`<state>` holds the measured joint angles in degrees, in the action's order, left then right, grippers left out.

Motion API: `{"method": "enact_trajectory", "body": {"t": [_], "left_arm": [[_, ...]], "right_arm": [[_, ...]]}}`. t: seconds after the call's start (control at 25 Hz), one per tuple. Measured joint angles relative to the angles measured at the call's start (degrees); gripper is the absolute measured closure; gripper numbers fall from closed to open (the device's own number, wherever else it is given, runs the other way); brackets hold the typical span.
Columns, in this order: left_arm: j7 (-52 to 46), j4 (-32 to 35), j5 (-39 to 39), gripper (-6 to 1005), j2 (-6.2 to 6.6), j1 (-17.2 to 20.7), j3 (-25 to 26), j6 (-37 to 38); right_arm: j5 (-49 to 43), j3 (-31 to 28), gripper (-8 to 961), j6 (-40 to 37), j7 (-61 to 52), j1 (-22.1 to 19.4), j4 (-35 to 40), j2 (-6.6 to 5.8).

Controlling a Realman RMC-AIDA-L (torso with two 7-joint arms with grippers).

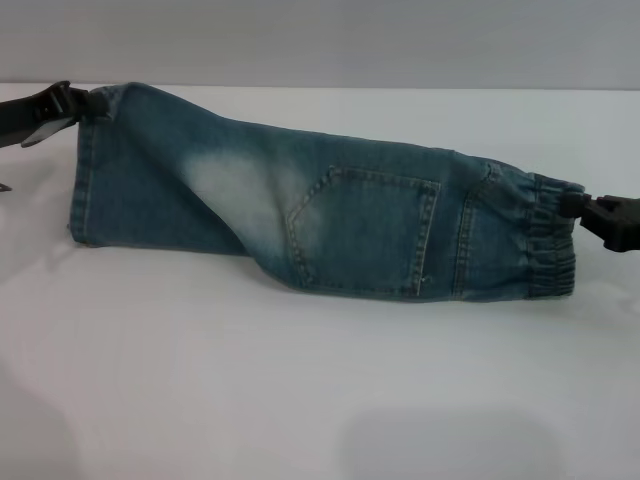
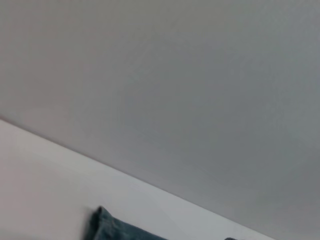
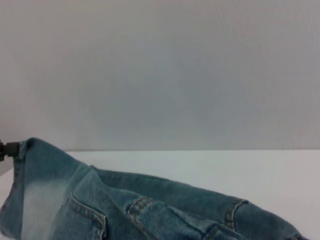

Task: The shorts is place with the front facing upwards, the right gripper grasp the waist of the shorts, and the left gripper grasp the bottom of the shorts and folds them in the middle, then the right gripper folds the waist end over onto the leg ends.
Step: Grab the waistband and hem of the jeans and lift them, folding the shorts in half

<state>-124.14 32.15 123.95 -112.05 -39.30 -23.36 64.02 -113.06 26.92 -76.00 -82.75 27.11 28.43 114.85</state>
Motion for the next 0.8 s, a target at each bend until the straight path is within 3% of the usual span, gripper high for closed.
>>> {"method": "enact_trajectory", "body": {"t": [0.44, 0.8], "left_arm": [[5.1, 0.0, 0.3, 966, -1.93, -1.2, -0.6, -6.6], [5.7, -0.1, 0.4, 965, -2.33, -1.3, -10.7, -14.5]], "right_arm": [[4.4, -1.0, 950, 7.5, 1.6, 0.1, -0.5, 2.52], [4.5, -1.2, 927, 13.7, 1.7, 1.9, -2.2, 3.30]]}}
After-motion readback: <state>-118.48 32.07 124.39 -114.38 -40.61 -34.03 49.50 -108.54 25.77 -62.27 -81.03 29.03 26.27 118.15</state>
